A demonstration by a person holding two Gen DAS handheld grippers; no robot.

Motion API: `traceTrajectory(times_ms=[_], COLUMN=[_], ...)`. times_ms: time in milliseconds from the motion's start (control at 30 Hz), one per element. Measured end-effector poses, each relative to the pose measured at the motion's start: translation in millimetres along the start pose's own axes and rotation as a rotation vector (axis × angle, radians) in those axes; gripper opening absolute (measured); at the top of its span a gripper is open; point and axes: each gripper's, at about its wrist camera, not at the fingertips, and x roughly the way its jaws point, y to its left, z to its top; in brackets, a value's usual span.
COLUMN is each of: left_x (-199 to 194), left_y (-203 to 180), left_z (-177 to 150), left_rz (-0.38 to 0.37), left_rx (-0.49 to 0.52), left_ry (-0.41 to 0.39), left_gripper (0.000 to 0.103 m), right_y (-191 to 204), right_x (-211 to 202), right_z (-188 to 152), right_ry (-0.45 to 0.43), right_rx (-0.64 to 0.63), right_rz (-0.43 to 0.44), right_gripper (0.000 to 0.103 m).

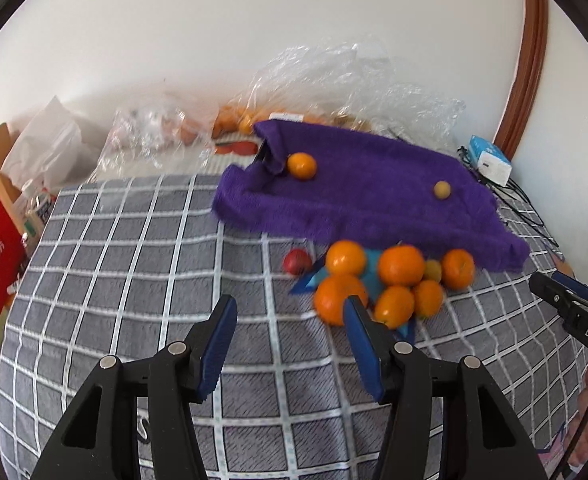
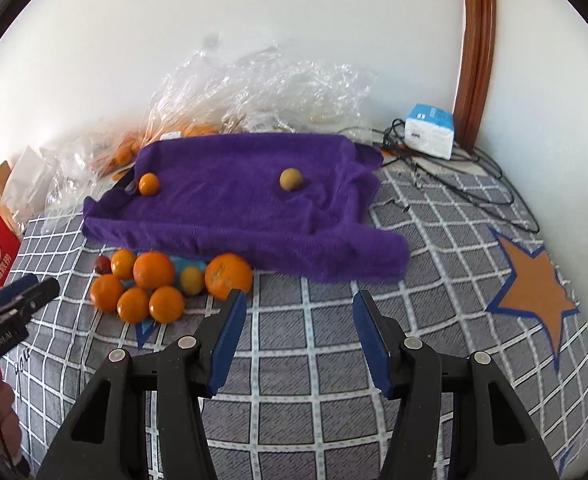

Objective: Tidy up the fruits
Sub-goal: 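Lift both open tools away from the towel toward the remaining fruit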

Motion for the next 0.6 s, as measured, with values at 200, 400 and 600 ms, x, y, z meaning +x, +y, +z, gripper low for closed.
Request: traceTrajectory(times_ms=[200,400,600], left_x=[13,22,35], left_y=[21,37,51], left_z=[-10,-7,-7], left_rz=[0.019,0.060,0.051], left_rx=[-0.063,-0.076,-0.093], left_ry=[0.043,0.016,0.029], left_gripper=[0.056,0.056,0.056], right_y=[4,11,21], right_x=[13,21,40], right_z=[-9,-9,-9], right_ry=[0.018,0.008,0.043], right_rx=[0.001,-0.020,-0.054], right_rz=[0.019,0.015,0.003], right_gripper=[0.056,0.056,0.056])
